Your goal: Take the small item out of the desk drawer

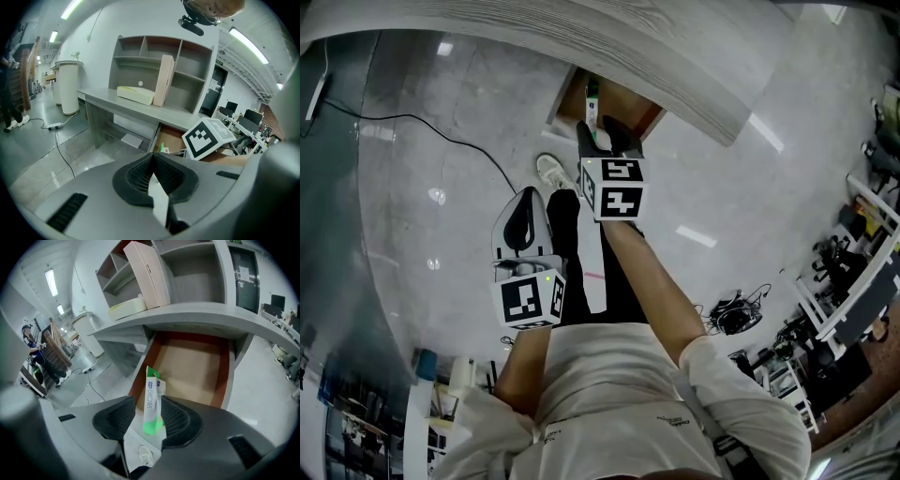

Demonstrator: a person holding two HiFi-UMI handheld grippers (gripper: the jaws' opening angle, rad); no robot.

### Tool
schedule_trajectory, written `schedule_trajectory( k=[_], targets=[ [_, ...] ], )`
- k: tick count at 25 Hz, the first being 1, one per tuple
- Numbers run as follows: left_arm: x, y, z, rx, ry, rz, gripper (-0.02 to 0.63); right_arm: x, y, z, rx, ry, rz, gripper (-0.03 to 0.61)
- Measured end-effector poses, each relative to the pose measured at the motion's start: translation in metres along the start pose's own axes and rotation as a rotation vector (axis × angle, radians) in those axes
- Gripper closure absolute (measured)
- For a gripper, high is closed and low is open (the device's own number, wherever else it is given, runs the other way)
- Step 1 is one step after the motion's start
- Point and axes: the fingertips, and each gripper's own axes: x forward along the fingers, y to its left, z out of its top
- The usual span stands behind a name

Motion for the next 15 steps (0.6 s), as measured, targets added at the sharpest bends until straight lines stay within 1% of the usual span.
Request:
schedule_trajectory(
  k=[5, 15],
  targets=[
    [0.000, 0.009, -0.005, 0.003, 0.007, 0.007, 0.597, 0.012, -0.005, -0.003, 0.022, 0.012, -0.042, 0.396],
    [-0.002, 0.014, -0.010, 0.000, 0.017, 0.016, 0.597, 0.031, -0.008, -0.007, 0.004, 0.049, -0.061, 0.396]
  ],
)
